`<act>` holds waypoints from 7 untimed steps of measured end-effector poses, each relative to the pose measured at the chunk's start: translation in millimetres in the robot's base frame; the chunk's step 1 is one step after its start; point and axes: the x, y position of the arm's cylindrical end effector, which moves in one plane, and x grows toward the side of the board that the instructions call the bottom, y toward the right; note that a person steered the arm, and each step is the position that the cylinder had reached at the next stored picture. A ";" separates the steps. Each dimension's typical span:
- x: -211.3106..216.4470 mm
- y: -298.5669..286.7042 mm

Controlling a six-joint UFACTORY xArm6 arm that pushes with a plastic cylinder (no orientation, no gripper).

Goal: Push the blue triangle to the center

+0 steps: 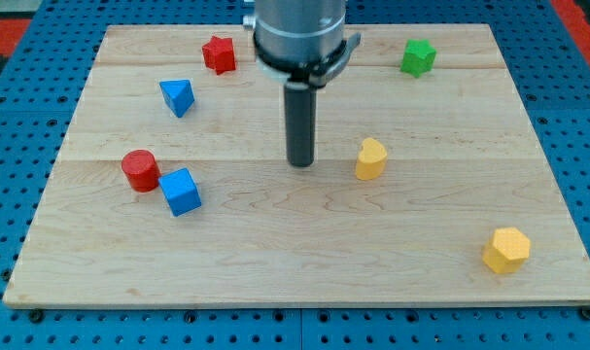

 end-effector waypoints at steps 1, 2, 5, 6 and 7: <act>-18.1 78.4; 7.7 97.2; -7.5 37.3; -52.7 -36.7; -110.4 -76.5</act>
